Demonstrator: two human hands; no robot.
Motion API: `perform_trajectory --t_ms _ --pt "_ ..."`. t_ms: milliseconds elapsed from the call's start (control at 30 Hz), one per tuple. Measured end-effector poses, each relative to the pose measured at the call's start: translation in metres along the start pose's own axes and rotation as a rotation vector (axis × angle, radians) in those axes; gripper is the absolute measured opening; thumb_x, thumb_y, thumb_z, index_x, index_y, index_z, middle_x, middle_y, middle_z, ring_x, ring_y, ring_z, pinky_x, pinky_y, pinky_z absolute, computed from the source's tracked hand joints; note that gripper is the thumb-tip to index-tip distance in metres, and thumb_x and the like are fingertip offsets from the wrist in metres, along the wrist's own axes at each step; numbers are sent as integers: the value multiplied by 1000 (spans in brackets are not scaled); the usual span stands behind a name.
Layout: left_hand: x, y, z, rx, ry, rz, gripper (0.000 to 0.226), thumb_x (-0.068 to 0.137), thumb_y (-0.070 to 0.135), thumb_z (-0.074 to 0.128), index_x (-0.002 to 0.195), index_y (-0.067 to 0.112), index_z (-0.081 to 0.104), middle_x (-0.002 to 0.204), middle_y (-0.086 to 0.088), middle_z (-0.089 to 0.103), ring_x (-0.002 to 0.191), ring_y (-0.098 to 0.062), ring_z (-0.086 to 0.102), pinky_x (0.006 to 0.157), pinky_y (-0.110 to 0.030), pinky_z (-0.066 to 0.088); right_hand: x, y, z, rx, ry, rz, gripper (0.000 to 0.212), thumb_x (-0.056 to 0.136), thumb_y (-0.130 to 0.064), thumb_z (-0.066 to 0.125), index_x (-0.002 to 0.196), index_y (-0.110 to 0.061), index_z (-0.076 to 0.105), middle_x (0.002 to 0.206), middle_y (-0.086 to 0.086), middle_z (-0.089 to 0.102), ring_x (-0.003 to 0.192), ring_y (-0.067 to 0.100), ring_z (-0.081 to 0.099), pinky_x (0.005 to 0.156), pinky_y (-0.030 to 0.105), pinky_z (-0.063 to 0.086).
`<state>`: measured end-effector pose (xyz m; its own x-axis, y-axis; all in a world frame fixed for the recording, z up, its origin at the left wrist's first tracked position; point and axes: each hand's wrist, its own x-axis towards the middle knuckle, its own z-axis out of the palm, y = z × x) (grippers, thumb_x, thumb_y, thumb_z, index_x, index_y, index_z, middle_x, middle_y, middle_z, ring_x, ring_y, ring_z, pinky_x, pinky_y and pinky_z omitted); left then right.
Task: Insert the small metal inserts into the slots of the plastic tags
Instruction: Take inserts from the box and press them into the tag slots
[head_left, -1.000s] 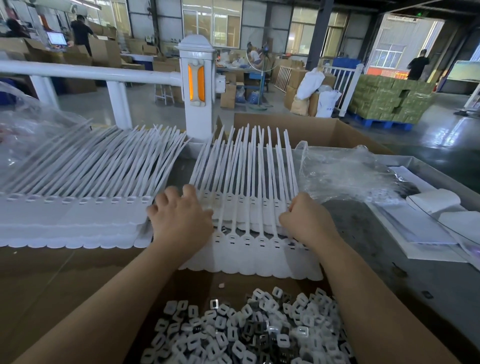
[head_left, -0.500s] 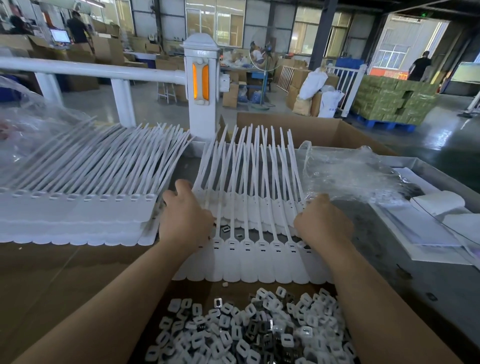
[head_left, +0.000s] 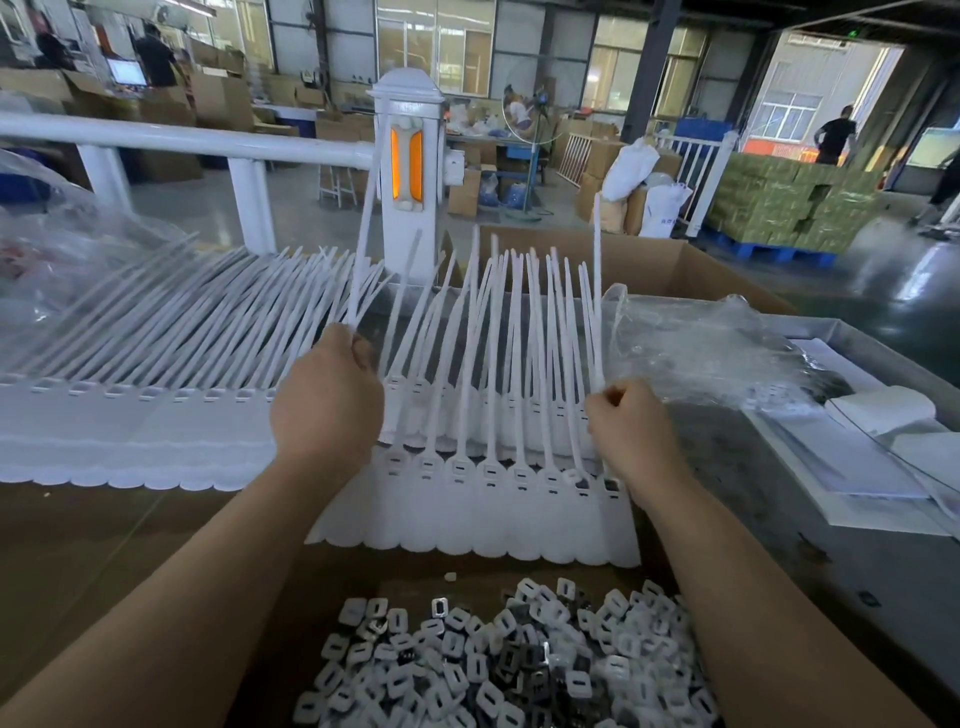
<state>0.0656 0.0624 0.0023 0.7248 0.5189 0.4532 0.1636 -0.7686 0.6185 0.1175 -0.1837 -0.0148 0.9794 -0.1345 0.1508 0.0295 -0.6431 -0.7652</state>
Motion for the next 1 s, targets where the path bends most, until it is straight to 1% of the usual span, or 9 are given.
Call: perform_trajectory --t_ms 133,200,367,467,533,633,700,833,1000 --pt "8 -13 -8 156 -53 -69 12 102 19 37 94 13 45 74 -5 50 67 -27 45 57 -34 31 -3 -2 4 163 -141 4 18 100 -20 53 117 -24 52 97 -1 66 66 12 59 42 18 45" --pt "10 -22 -11 218 -113 -111 3 98 12 45 100 11 47 86 -13 57 77 -31 47 65 -39 36 -6 -2 8 141 -206 -27 25 99 -19 56 122 -27 52 100 -3 66 74 18 66 52 24 56" --pt "10 -23 -16 312 -173 -135 32 100 22 47 124 2 47 126 -22 54 112 -42 54 82 -47 44 -12 -2 14 71 -214 -101 34 97 -19 60 129 -26 52 93 -9 63 56 9 58 50 20 51" --pt "3 -7 -18 471 -84 79 49 95 32 59 134 7 44 132 -20 49 124 -39 46 102 -51 38 -13 -2 13 69 -209 -88 35 97 -20 61 130 -27 52 94 -7 64 54 6 55 47 16 45" --pt "-7 11 -18 307 -141 309 38 93 34 63 126 19 54 124 -7 55 114 -26 52 96 -41 43 -14 -2 13 70 -212 -82 35 97 -20 61 130 -27 52 92 -8 64 55 5 56 46 15 44" --pt "-31 43 -12 -60 -663 344 17 88 41 68 103 42 62 104 16 56 89 0 56 68 -15 45 -14 -3 11 77 -217 -82 34 96 -21 61 129 -27 53 95 -6 64 62 7 59 52 19 45" --pt "-47 52 -1 -110 -844 348 17 82 47 72 96 43 62 93 18 58 82 2 56 64 -14 42 -13 -2 11 71 -216 -87 34 97 -22 61 129 -27 54 98 -4 65 72 8 63 57 21 45" --pt "-59 47 19 -25 -741 365 28 82 49 73 103 30 70 87 17 57 79 2 55 68 -17 44 -14 -1 11 54 -210 -120 31 96 -20 60 126 -27 55 88 -6 64 73 13 66 57 23 50" --pt "-63 47 23 -65 -684 347 8 85 40 74 82 36 67 79 19 59 73 5 55 61 -10 39 -13 2 13 29 -207 -138 31 96 -20 60 124 -31 53 85 -6 64 74 22 69 59 26 55"
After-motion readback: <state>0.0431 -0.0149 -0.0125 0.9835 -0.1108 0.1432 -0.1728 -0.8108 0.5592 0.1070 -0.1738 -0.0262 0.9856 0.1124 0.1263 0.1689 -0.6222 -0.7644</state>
